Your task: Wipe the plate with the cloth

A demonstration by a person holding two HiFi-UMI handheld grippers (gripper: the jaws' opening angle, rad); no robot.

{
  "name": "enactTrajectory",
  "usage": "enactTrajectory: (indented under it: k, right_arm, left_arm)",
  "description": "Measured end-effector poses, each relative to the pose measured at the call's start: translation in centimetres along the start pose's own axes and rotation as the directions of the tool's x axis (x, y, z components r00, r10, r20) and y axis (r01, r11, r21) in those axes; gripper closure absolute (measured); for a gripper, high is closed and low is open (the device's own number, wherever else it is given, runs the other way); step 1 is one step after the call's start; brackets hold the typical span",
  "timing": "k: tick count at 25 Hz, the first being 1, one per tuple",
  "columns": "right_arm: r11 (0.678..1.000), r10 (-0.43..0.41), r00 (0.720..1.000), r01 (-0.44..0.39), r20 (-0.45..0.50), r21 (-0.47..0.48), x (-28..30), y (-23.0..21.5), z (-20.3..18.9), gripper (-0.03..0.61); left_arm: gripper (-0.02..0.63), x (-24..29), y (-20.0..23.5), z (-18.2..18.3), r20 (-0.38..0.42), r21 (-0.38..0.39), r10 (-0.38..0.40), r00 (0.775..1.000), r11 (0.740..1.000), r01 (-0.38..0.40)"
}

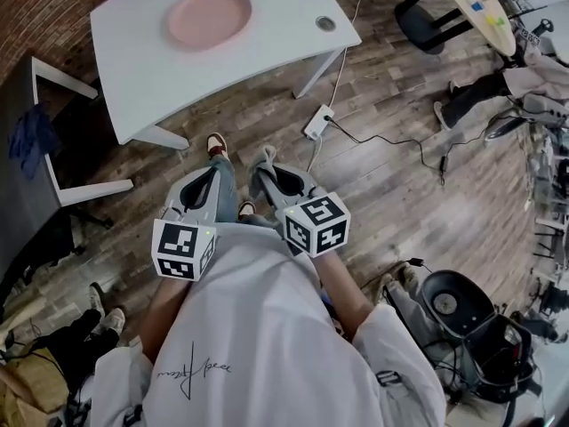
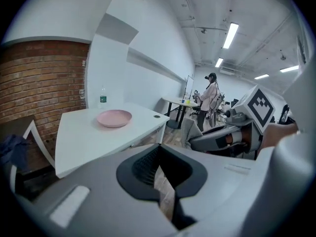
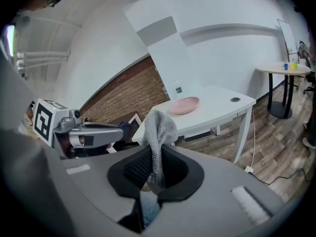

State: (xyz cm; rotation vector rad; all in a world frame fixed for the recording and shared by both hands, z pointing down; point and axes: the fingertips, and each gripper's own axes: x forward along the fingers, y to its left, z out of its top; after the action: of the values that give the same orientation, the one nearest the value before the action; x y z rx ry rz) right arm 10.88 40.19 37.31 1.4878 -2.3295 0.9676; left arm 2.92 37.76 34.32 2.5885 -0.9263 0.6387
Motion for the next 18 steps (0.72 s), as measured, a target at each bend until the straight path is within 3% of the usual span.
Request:
enactTrajectory:
  k: [2,7,18]
  right_arm:
    - [1.0,-0.016,1.0,0.016,0.002,-0.002,0.8,-0.9,1.1,0.541]
    - [0.999,-0.031,0.999,0.031,0.01,-0.01,2.2,-2.3,4.5,0.541]
    - [1.0,-0.002,0.999,0.003,-0.05,0.011,9.2,-4.5,11.4,0.543]
  left_arm:
    - [0.604,1.4,1.0,1.0,0.015,-0.006,-0.015,1.0,1.0,0.015]
    - [0.606,3.9,3.2,4.4,0.088,-0.114,-0.043,0.995,0.992,0.053]
    - [0.604,9.8,10.2,10.8,0.067,-0.113,-0.097,0.993,0.988,0.105]
